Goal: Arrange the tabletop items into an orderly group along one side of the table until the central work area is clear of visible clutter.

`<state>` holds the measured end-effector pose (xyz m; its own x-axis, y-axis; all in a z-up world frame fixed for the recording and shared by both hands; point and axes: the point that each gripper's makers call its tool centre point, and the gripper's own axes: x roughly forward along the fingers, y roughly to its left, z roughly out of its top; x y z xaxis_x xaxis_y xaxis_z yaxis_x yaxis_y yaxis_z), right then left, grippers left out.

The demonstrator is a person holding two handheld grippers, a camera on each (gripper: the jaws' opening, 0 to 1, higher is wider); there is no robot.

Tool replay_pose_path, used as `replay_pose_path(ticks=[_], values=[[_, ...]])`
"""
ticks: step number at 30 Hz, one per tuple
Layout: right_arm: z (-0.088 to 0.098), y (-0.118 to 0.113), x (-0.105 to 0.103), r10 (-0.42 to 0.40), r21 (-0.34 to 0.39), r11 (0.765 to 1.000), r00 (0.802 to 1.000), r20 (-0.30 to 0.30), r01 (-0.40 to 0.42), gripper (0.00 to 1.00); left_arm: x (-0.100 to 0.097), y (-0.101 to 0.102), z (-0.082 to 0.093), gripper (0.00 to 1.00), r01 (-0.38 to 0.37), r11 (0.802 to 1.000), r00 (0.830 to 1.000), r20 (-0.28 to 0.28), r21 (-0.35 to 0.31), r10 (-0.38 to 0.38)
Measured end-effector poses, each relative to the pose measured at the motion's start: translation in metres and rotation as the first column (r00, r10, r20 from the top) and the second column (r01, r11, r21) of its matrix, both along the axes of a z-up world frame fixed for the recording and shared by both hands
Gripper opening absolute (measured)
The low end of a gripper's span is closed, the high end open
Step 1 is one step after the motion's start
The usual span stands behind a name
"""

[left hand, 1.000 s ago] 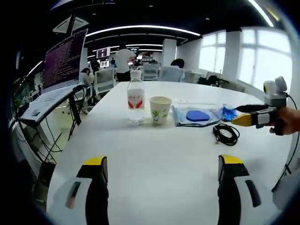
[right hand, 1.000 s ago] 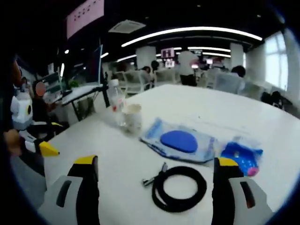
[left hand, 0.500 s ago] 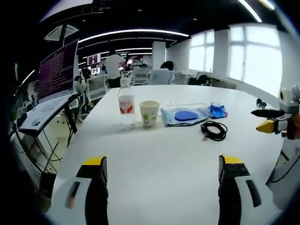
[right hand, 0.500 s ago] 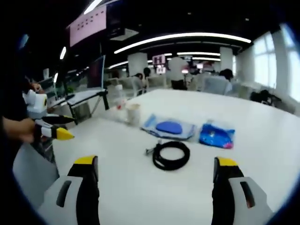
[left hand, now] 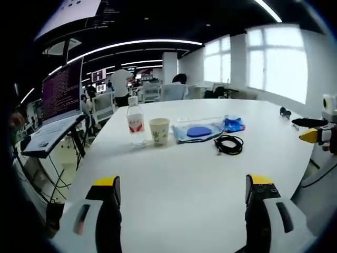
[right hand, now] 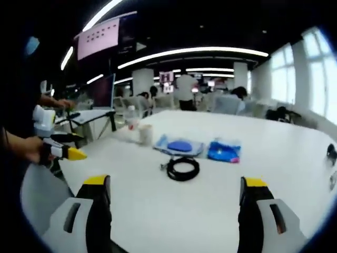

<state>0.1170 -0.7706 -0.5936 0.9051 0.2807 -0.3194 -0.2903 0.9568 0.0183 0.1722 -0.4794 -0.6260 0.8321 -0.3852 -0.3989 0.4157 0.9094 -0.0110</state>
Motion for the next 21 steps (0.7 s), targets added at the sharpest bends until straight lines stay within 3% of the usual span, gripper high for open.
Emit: replay_pose_path(ticks=[3,5,21], values=[[0.001,-0.001,-0.007,-0.009,-0.002,1.0,1.0,0.001,0.009,1.0,-0.001,0.001,0.005,1.0,-0.001,1.0,1.0,0.01,-0.004,0.001],[0.011,-0.001,-0.006,-0.024,0.005,1.0,0.999,0.044,0.024,1.0,-0.003,0.002,0.007,1.0,-0.002,1.0,1.0,0.018,-0.007,0.002],[0.01,0.003,-0.011,-0.025,-0.035,0.999,0.998,0.055,0.027,1.0,-0.008,0.006,0.01,0.99,0.001,1.0,0.999,0.036,-0.01,-0.001]])
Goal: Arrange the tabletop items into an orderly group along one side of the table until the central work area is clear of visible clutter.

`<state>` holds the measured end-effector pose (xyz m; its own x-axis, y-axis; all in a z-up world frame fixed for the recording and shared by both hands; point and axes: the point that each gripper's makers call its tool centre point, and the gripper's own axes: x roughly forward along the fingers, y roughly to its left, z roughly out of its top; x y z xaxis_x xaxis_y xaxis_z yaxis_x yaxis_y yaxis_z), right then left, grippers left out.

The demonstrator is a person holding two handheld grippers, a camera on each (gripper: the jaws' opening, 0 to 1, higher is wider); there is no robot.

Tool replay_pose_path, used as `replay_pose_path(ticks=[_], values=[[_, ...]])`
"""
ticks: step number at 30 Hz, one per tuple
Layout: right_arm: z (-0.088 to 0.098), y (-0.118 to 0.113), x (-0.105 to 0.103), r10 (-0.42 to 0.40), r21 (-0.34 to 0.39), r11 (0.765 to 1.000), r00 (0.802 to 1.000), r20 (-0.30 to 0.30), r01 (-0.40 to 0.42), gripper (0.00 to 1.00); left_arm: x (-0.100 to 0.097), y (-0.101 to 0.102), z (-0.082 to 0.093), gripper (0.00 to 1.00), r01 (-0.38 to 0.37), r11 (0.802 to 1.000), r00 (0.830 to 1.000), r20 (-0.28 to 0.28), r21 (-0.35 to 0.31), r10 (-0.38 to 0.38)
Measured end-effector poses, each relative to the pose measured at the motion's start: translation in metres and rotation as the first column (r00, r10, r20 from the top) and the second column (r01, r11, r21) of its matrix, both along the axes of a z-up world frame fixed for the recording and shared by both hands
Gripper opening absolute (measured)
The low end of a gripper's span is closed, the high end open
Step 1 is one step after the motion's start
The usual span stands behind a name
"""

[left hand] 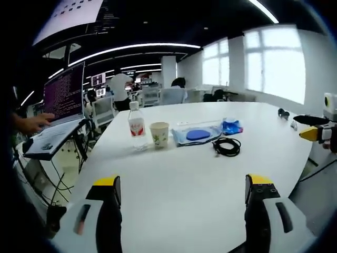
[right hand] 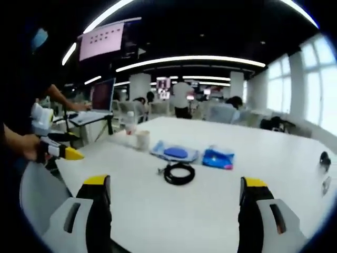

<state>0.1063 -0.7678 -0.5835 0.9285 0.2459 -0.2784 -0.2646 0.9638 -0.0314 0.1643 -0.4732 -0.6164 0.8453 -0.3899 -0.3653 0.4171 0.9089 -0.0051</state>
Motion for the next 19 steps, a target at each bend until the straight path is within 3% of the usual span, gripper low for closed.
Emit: replay_pose_path(ticks=[19], values=[[-0.0046,0.0057,-0.0012,0.019,-0.062,0.998,1.0,-0.007,-0.02,1.0,-0.0015,0.0001,0.0036,1.0,0.007,0.999,1.0,0.015,-0.034,-0.006]])
